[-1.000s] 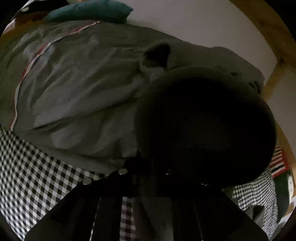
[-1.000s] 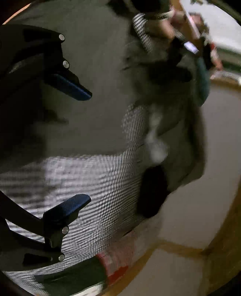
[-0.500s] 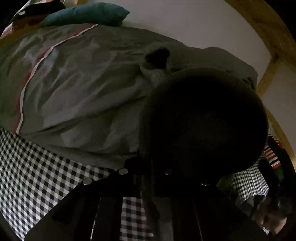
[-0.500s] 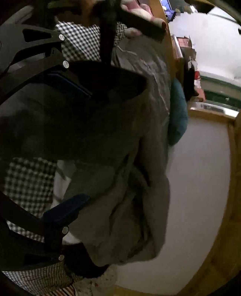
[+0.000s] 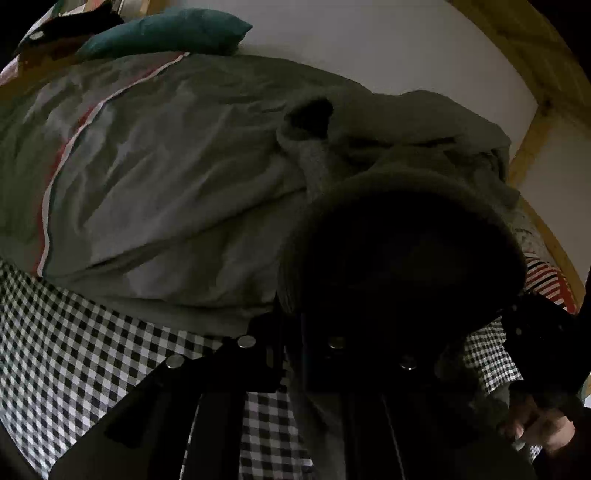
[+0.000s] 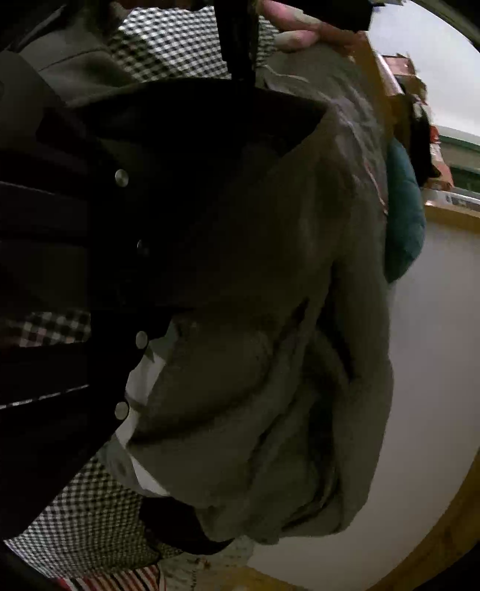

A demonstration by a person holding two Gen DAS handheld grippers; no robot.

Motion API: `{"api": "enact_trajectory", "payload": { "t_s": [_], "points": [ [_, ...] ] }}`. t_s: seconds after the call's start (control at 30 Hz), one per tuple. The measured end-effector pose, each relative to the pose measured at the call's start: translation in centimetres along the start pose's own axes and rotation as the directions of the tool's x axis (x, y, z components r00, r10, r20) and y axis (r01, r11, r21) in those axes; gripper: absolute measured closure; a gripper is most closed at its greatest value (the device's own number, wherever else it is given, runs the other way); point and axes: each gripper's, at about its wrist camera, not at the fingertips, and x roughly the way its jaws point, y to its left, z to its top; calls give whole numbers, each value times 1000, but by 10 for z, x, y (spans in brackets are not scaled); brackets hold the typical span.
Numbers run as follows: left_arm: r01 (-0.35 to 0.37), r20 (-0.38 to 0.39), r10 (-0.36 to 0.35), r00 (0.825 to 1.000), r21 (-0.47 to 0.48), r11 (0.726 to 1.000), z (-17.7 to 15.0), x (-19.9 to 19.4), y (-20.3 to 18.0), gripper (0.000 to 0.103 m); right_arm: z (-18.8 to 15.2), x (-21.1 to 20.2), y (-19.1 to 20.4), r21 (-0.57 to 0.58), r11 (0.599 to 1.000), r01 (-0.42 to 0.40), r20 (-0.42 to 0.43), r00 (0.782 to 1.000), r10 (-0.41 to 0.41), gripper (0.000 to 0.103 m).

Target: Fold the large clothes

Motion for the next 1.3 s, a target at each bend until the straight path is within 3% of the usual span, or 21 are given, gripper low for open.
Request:
{"api": "enact_trajectory", "payload": {
  "t_s": [0.23,0.43,0.57,0.77,1.07,1.2,1.3],
  "points": [
    [-29,79,22,997,82,996,-2,-50,-28,97,11,-42,-11,53,998,-32,54,998,29,95],
    [-47,146,24,989,158,986,-26,-102,-58,97,-6,-93,-17,86,995,-46,106,994,37,95],
    [-116,191,64,980,274,955,-63,-132,-89,97,-26,-125,-24,140,988,-62,135,990,43,95],
    [-59,173,14,985,260,964,-104,-166,-102,97,-62,-181,-27,192,975,-109,176,981,75,95],
    [-39,86,13,996,302,953,-191,-189,-117,97,-129,-214,-5,177,970,-167,93,984,153,95],
    [-44,83,17,996,331,942,-230,-212,-119,97,-168,-244,2,182,971,-158,101,985,141,95],
    [-51,66,30,997,342,938,-258,-219,-114,97,-203,-256,17,120,984,-135,71,989,128,95]
  ]
}}
